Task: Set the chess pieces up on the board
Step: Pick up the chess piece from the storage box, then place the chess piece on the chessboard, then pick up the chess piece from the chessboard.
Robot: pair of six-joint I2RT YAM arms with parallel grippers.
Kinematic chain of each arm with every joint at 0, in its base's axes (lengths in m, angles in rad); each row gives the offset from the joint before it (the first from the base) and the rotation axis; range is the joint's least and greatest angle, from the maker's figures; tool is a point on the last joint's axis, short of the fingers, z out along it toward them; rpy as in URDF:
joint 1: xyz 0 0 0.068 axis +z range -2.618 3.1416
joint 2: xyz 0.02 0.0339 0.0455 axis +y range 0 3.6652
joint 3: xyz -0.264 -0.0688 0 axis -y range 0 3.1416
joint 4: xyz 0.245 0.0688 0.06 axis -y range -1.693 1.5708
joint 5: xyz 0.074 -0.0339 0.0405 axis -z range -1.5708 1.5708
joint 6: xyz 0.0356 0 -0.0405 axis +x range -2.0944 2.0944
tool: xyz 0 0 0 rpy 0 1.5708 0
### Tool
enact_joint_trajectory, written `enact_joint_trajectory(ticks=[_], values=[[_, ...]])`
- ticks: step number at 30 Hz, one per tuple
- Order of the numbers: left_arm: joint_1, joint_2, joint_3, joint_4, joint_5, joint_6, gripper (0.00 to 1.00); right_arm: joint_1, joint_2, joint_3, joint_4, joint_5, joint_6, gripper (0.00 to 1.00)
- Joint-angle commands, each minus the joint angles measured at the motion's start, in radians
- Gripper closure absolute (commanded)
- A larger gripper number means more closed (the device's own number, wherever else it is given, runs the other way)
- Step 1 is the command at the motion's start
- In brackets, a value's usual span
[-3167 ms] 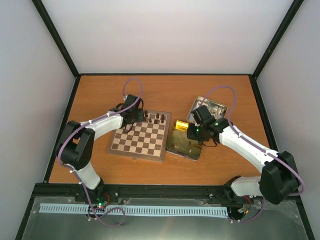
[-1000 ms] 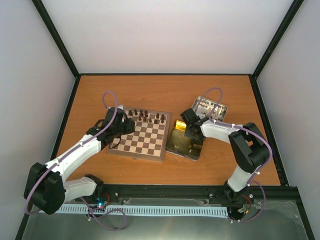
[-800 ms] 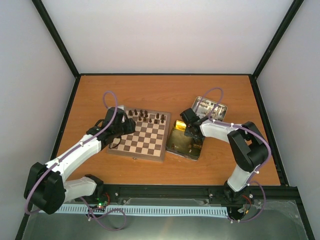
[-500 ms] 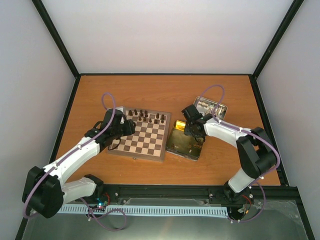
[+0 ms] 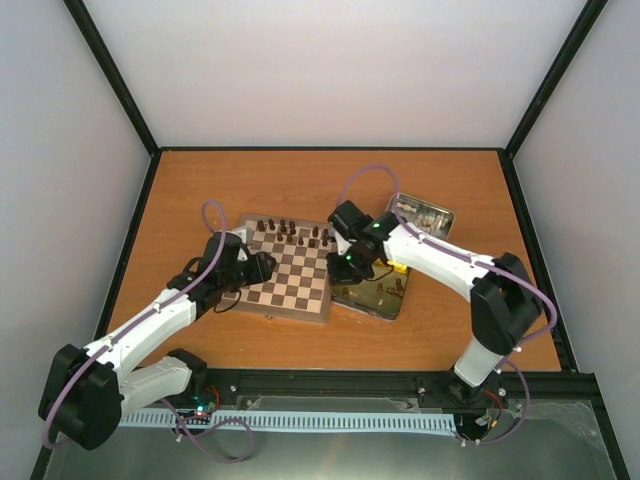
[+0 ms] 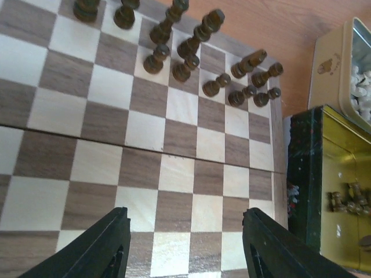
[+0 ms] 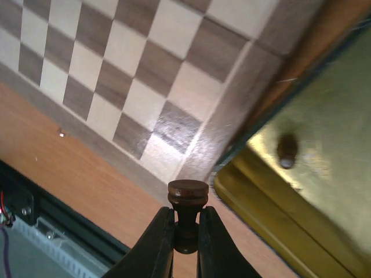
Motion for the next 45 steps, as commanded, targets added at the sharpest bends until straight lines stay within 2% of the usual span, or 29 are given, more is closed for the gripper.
enact_joint_trajectory(ticks=[1, 12, 21, 24, 28, 32, 37, 39, 45], values=[[0.005, -0.040, -0.035, 0.085, 0.077, -0.028, 0.45, 0.055, 0.112, 0.087, -0.133, -0.082, -0.033, 0.96], [0.005, -0.095, -0.098, 0.095, 0.094, -0.012, 0.44, 0.151, 0.339, 0.301, -0.289, -0.076, -0.085, 0.93], [0.005, -0.115, -0.102, 0.081, 0.047, -0.012, 0.44, 0.160, 0.412, 0.354, -0.298, -0.039, -0.085, 0.89], [0.005, -0.127, -0.103, 0.077, 0.031, -0.014, 0.43, 0.159, 0.421, 0.371, -0.285, -0.025, -0.074, 0.83], [0.005, -0.125, -0.099, 0.068, 0.035, -0.007, 0.43, 0.160, 0.407, 0.385, -0.265, -0.009, -0.062, 0.77], [0.006, -0.119, -0.095, 0.066, 0.059, 0.007, 0.43, 0.160, 0.386, 0.381, -0.237, 0.000, -0.047, 0.76], [0.001, -0.116, -0.103, 0.115, 0.198, 0.080, 0.41, 0.158, 0.335, 0.354, -0.201, 0.100, -0.009, 0.77], [-0.040, -0.101, -0.098, 0.121, 0.232, 0.104, 0.41, 0.151, 0.277, 0.317, -0.167, 0.166, 0.026, 0.76], [-0.235, 0.033, -0.035, 0.107, 0.131, 0.100, 0.41, 0.084, 0.083, 0.133, -0.038, 0.285, 0.140, 0.76]])
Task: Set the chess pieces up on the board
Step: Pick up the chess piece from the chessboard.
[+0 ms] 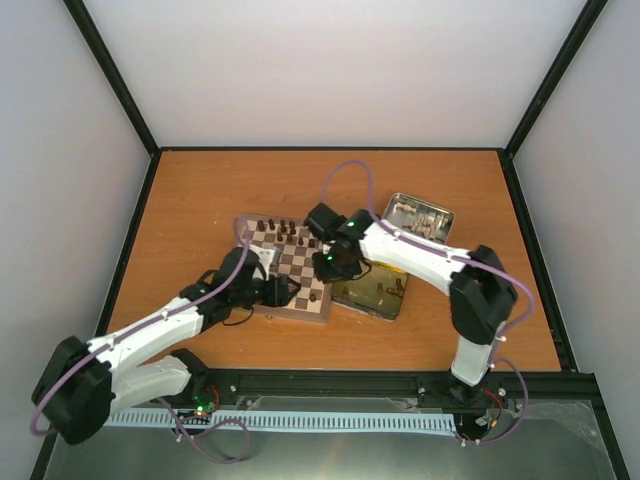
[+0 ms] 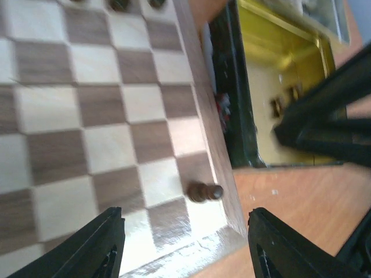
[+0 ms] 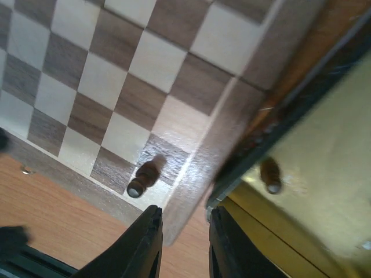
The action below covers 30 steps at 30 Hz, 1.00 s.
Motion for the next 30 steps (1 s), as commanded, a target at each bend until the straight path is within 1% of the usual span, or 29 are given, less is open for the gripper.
enact_joint_trajectory(ticks=[1, 4, 8, 12, 14, 18, 22, 30], values=[[-0.099, 0.094, 0.070, 0.021, -0.032, 0.022, 0.41, -0.059, -0.147, -0.118, 0.108, 0.112, 0.101, 0.75], [-0.135, 0.141, 0.093, 0.013, -0.059, 0.020, 0.41, -0.082, -0.202, -0.177, 0.126, 0.121, 0.114, 0.75], [-0.171, 0.224, 0.133, 0.005, -0.049, 0.027, 0.43, -0.099, -0.242, -0.229, 0.145, 0.118, 0.114, 0.75], [-0.178, 0.301, 0.166, 0.004, -0.016, 0.020, 0.46, -0.116, -0.268, -0.273, 0.166, 0.115, 0.112, 0.75], [-0.180, 0.324, 0.179, 0.003, -0.005, 0.018, 0.50, -0.123, -0.285, -0.291, 0.175, 0.113, 0.113, 0.74], [-0.183, 0.360, 0.203, -0.013, -0.021, 0.010, 0.52, -0.135, -0.303, -0.322, 0.195, 0.106, 0.110, 0.74], [-0.187, 0.406, 0.231, -0.024, -0.032, 0.005, 0.59, -0.143, -0.309, -0.339, 0.208, 0.104, 0.104, 0.74], [-0.195, 0.452, 0.297, -0.128, -0.069, 0.008, 0.72, -0.156, -0.328, -0.368, 0.233, 0.105, 0.093, 0.74]])
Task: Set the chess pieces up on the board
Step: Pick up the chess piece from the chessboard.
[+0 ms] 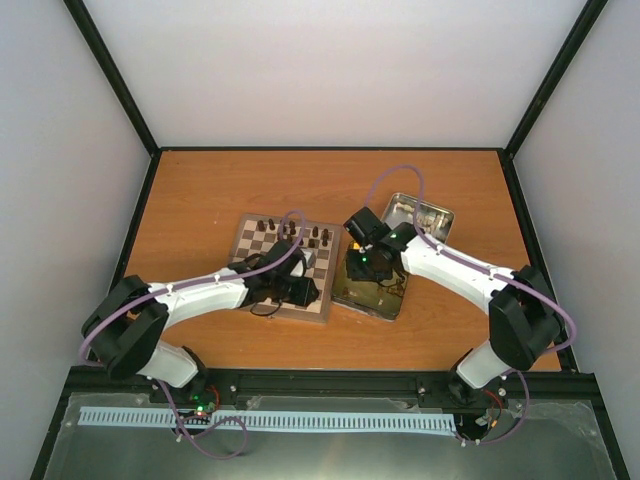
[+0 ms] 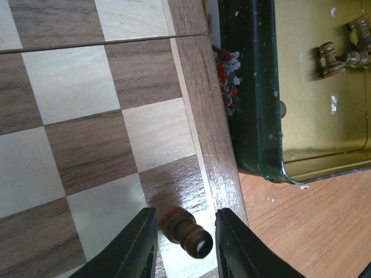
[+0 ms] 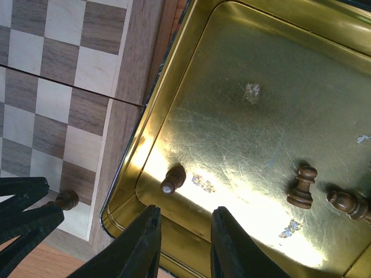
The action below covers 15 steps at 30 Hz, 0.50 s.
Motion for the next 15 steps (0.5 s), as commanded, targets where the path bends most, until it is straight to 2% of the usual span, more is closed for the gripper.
enact_joint_trajectory(ticks=[1, 7, 8, 10, 11, 13, 15], values=[[-0.014, 0.023, 0.062, -0.062, -0.025, 0.006, 0.74, -0.014, -0.038, -0.022, 0.036, 0.013, -0.007, 0.75], [-0.014, 0.034, 0.076, -0.090, -0.026, 0.010, 0.86, -0.029, -0.064, -0.052, 0.056, 0.014, -0.014, 0.75], [-0.014, 0.035, 0.079, -0.094, -0.030, 0.010, 0.85, -0.032, -0.071, -0.058, 0.060, 0.013, -0.016, 0.75], [-0.014, 0.044, 0.089, -0.106, -0.024, 0.013, 0.76, -0.038, -0.084, -0.071, 0.068, 0.013, -0.016, 0.75], [-0.014, 0.049, 0.092, -0.109, -0.022, 0.013, 0.75, -0.042, -0.089, -0.078, 0.071, 0.012, -0.017, 0.75], [-0.013, 0.055, 0.092, -0.109, -0.021, 0.014, 0.75, -0.046, -0.099, -0.087, 0.076, 0.011, -0.018, 0.75], [-0.014, 0.061, 0.099, -0.119, -0.033, 0.018, 0.81, -0.051, -0.109, -0.096, 0.080, 0.010, -0.020, 0.75]])
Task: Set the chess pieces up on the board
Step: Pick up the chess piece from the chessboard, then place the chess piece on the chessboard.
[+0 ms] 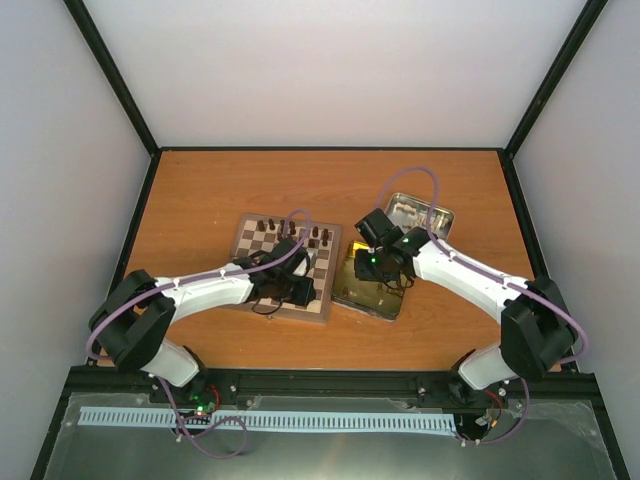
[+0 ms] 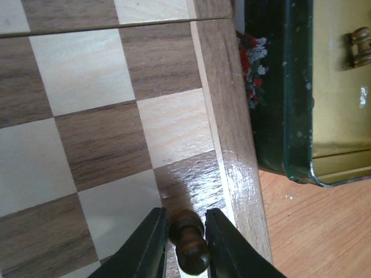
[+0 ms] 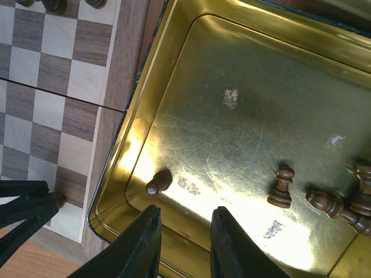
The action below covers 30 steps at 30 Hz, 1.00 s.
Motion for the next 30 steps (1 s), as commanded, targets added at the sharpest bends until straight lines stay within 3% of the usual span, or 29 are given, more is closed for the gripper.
enact_joint_trajectory(ticks=[1, 4, 9, 16, 21, 30], values=[[-0.012, 0.016, 0.048, -0.044, -0.026, 0.014, 0.85, -0.015, -0.040, -0.024, 0.030, 0.011, -0.012, 0.75], [-0.011, 0.010, 0.070, -0.081, -0.095, 0.017, 0.91, -0.020, -0.055, -0.034, 0.033, 0.014, -0.013, 0.75], [0.009, -0.027, 0.128, -0.145, -0.257, 0.014, 0.92, -0.026, -0.081, -0.049, 0.046, 0.021, -0.007, 0.75], [0.208, -0.060, 0.163, -0.166, -0.386, 0.010, 0.90, -0.029, -0.113, -0.084, 0.071, 0.017, 0.012, 0.75], [0.326, 0.010, 0.224, -0.152, -0.416, 0.032, 0.90, -0.030, -0.136, -0.101, 0.079, 0.021, 0.024, 0.75], [0.387, 0.228, 0.348, -0.110, -0.347, 0.073, 0.91, -0.034, -0.151, -0.124, 0.091, 0.025, 0.026, 0.74]])
